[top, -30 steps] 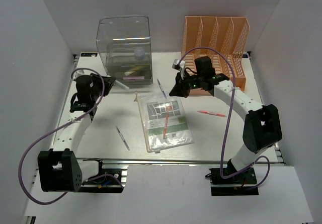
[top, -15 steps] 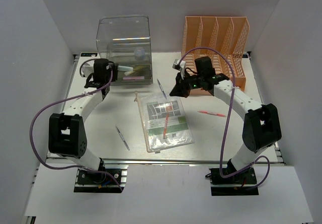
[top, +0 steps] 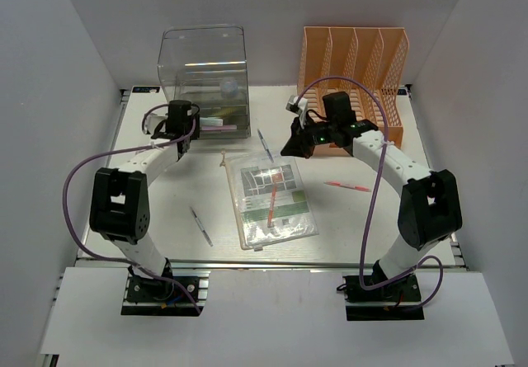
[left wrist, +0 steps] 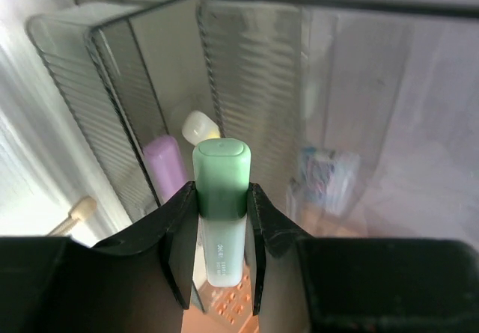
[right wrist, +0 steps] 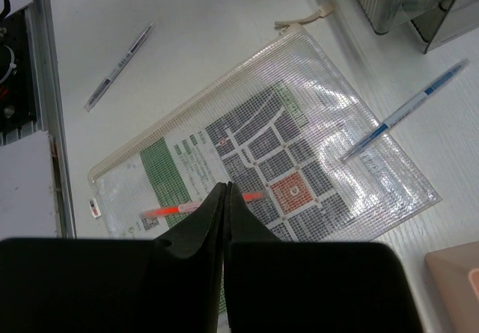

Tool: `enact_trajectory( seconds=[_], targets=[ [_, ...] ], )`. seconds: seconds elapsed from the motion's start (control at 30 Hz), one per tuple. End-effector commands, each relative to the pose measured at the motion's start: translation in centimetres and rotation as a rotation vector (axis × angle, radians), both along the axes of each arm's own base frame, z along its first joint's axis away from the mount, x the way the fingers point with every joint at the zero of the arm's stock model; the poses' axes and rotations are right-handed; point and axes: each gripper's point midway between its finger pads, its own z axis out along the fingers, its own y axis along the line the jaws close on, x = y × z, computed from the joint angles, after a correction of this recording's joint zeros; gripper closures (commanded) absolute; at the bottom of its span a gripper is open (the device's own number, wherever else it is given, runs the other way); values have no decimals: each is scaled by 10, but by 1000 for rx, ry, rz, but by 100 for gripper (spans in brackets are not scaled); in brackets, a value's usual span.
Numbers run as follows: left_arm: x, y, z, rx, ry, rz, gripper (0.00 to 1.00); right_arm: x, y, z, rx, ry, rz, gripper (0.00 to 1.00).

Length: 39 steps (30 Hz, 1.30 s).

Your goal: Organize the desk

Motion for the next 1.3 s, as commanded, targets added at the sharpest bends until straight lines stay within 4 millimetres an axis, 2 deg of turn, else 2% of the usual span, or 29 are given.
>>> enact_trajectory(
  seconds=[0.0,0.13,0.2,0.4,0.43,0.5,0.53,0.57,0.6,0.63,0.67,0.7,0.73,0.77,0.8,0.83,0.87,0.9,0.93,0.97,1.0,1.03,1.07,1.13,1.27],
  targets=[
    [6,7,10,-17,-9,70,81,-3,-3,5,13,-12,12,100],
    [8,4,13,-33,-14,62,42,-1,-6,6,17,-11,5,100],
    [11,2,22,-37,-41,54,32,-1,-7,6,17,-10,6,100],
    [16,-9,43,-54,-69,-11,30,-1,-7,5,19,-1,10,100],
    [12,-12,56,-55,-103,-36,38,-2,-6,6,19,-3,11,100],
    [2,-12,70,11,-135,-90,62,-1,-7,6,18,-8,11,100],
    [-5,-5,74,51,-125,-106,74,-1,-8,7,19,-11,11,100],
    [-13,2,91,109,-139,-126,92,-1,-9,8,19,-15,10,100],
    [-19,16,92,293,-97,-194,99,-2,-8,7,18,-12,13,100],
    [-31,29,73,397,37,-236,100,-1,-8,6,18,-11,12,100],
    [-25,43,99,500,60,-238,100,-1,-7,6,17,-11,15,100],
    [-30,64,92,630,166,-287,100,-1,-7,6,17,-11,15,100],
    [-42,78,58,665,346,-336,100,-2,-7,6,19,-7,17,100],
    [-41,91,61,706,387,-354,99,-2,-7,6,19,-7,17,100],
    [-47,115,49,756,465,-382,91,-2,-7,7,21,-6,20,100],
    [-53,126,36,761,516,-410,81,-1,-8,7,22,-8,15,100],
    [-57,135,25,768,531,-458,67,-2,-7,8,22,-8,18,100],
    [-70,140,2,742,582,-520,47,-3,-7,8,22,-8,18,100],
    [-75,161,-5,720,590,-508,42,-2,-8,9,23,-12,15,100],
    [-81,167,-12,714,604,-522,39,-1,-8,10,23,-16,13,99],
    [-86,173,-28,704,611,-587,34,-2,-9,12,24,-20,11,98],
    [-87,170,-35,700,623,-627,34,-2,-9,12,24,-22,10,97],
    [-91,176,-41,693,661,-640,34,-1,-8,13,25,-24,12,98],
    [-90,178,-54,726,693,-720,27,-2,-9,12,27,-20,13,97],
    [-96,193,-67,778,771,-759,18,-3,-8,11,29,-12,19,97]
  ],
)
